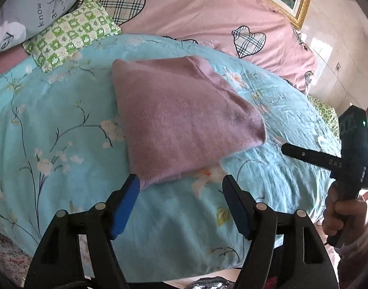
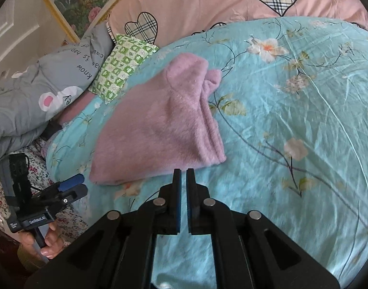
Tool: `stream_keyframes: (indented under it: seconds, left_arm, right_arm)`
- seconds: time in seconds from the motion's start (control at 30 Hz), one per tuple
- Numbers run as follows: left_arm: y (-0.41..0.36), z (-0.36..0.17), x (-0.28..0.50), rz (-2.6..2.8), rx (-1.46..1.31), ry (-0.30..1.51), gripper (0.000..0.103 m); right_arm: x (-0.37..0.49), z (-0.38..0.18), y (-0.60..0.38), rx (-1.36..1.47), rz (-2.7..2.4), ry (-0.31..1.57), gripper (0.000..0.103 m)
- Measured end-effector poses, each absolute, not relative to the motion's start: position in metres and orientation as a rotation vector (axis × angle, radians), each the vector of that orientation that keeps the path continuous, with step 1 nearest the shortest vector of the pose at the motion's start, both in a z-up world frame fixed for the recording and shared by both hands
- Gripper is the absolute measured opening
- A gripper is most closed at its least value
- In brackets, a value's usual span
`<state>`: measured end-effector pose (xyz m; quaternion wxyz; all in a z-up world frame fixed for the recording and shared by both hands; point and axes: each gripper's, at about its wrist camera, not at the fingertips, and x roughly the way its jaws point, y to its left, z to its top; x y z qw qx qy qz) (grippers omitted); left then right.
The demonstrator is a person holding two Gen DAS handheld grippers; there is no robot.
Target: Fold small clothes
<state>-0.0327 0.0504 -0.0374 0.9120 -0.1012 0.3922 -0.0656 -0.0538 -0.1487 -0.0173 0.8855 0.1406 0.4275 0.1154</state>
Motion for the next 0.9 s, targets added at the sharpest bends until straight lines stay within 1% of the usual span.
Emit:
stream_keyframes:
  seconds: [0.17,0.27,0.33,0.37,0.4,0.43,0.47,0.73,0.8,0.9]
  left_arm:
    - [0.051,-0.039,-0.041,-0.111,-0.211,0.814,0.072]
    - [0.053,-0.04,-0.052,-0.085,-0.213,0.808,0.075]
    - [0.053,-0.041,-0.058,-0.058,-0.189,0.799,0.079]
    - [0.051,-0.042,-0.06,-0.043,-0.167,0.795,0.08]
    - [0.049,-0.041,-0.062,-0.028,-0.144,0.791,0.081]
    - [0.049,-0.041,-0.062,-0.019,-0.129,0.788,0.081]
    - [0.049,-0.04,-0.062,-0.009,-0.117,0.782,0.081]
    - [0.05,-0.029,-0.061,0.11,-0.029,0.748,0.086]
    - [0.053,-0.029,-0.058,0.127,-0.023,0.759,0.087]
    - [0.056,-0.034,-0.05,0.155,-0.008,0.797,0.087]
  right_arm:
    - [-0.077,-0.021,-0.144,0.316,0.248,0.881,0.004]
    - [-0.09,-0.023,-0.138,0.303,0.259,0.873,0.005]
    - [-0.097,-0.023,-0.132,0.274,0.261,0.867,0.014]
    - [-0.1,-0.023,-0.13,0.261,0.26,0.863,0.037]
    - [-0.101,-0.023,-0.128,0.248,0.26,0.857,0.069]
    - [-0.103,-0.022,-0.125,0.235,0.26,0.841,0.078]
    - [-0.105,-0.019,-0.122,0.215,0.263,0.816,0.081]
    - [-0.102,-0.004,-0.096,0.047,0.32,0.789,0.082]
    - [-0.1,-0.006,-0.091,0.015,0.328,0.8,0.085]
    - [-0.095,-0.012,-0.087,0.0,0.346,0.827,0.087]
